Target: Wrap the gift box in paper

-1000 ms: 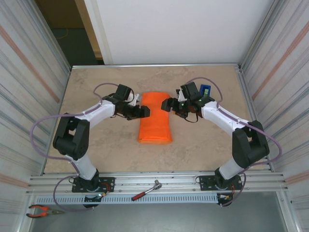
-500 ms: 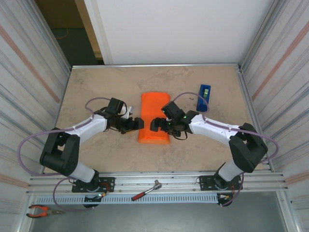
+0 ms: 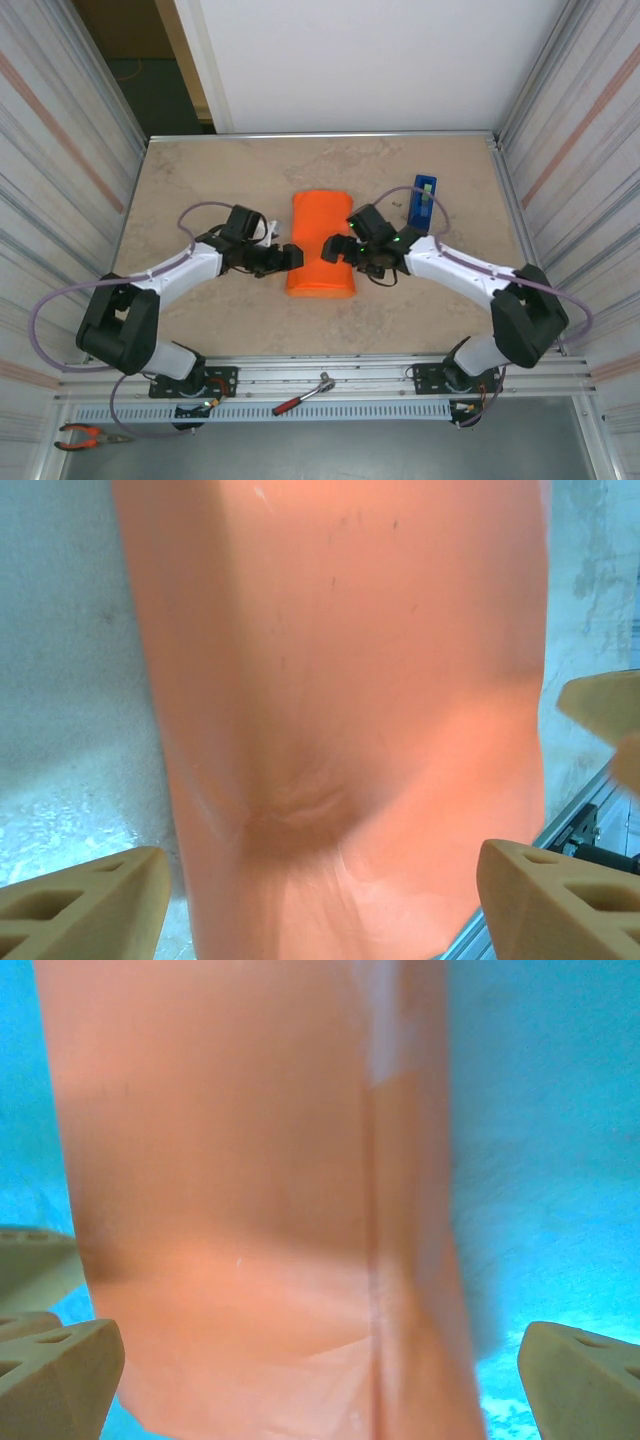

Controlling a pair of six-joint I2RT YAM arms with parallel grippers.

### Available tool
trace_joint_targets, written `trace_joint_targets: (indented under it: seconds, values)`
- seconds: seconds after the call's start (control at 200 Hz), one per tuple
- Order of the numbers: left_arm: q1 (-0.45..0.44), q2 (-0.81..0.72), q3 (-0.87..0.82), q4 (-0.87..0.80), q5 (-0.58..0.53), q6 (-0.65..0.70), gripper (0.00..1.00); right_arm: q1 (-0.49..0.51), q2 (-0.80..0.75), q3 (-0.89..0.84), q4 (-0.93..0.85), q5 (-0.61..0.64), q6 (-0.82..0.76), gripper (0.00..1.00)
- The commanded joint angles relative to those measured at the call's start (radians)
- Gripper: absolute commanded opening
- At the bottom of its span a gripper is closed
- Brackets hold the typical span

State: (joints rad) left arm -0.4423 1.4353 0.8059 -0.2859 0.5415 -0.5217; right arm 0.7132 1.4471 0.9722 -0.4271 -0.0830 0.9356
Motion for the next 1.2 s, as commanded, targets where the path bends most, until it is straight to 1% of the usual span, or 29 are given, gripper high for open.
trace_joint_targets:
  seconds: [0.0,0.07,0.21,0.286,0.471,0.591,0.631,0.701,0.782,0.822,0.852,0.947,0.992,1.097,1.198]
  values:
    - [0.028,-0.004,0.039,0.005,0.018,0.002,0.81,-0.048,-0.030,-0.017,0.003,-0.027,0.006,0.99]
    - [0.030,0.019,0.058,0.009,0.028,0.003,0.81,-0.067,-0.010,-0.007,0.027,-0.063,0.002,1.00]
    - [0.025,0.060,0.075,0.034,0.050,-0.015,0.79,-0.074,0.068,0.039,0.090,-0.125,0.005,0.93]
    - [0.014,0.071,0.069,0.053,0.052,-0.029,0.76,-0.072,0.119,0.068,0.107,-0.138,0.017,0.87]
    - [-0.024,0.117,0.048,0.115,0.049,-0.068,0.68,-0.077,0.229,0.139,0.119,-0.163,0.034,0.65]
    - [-0.030,0.152,0.057,0.146,0.048,-0.082,0.64,-0.090,0.266,0.179,0.124,-0.175,0.032,0.53]
    - [-0.029,0.163,0.070,0.143,0.042,-0.079,0.64,-0.097,0.277,0.194,0.124,-0.178,0.032,0.51]
    - [-0.025,0.190,0.102,0.139,0.034,-0.067,0.64,-0.113,0.298,0.220,0.123,-0.185,0.026,0.51]
    - [-0.008,0.227,0.145,0.132,0.039,-0.051,0.64,-0.130,0.321,0.240,0.132,-0.203,0.025,0.51]
    - [0.008,0.240,0.165,0.127,0.041,-0.041,0.64,-0.137,0.321,0.244,0.138,-0.206,0.018,0.54]
    - [0.021,0.248,0.177,0.122,0.044,-0.032,0.65,-0.139,0.316,0.244,0.136,-0.203,0.012,0.58]
    - [0.080,0.248,0.206,0.108,0.069,-0.006,0.69,-0.153,0.276,0.230,0.121,-0.169,-0.012,0.88]
    - [0.111,0.244,0.220,0.099,0.073,0.006,0.72,-0.161,0.256,0.226,0.113,-0.147,-0.034,0.99]
    - [0.178,0.264,0.272,0.074,0.102,0.028,0.77,-0.186,0.247,0.266,0.059,-0.093,-0.079,0.98]
    - [0.226,0.332,0.350,0.058,0.150,0.015,0.79,-0.222,0.294,0.342,0.034,-0.122,-0.109,0.98]
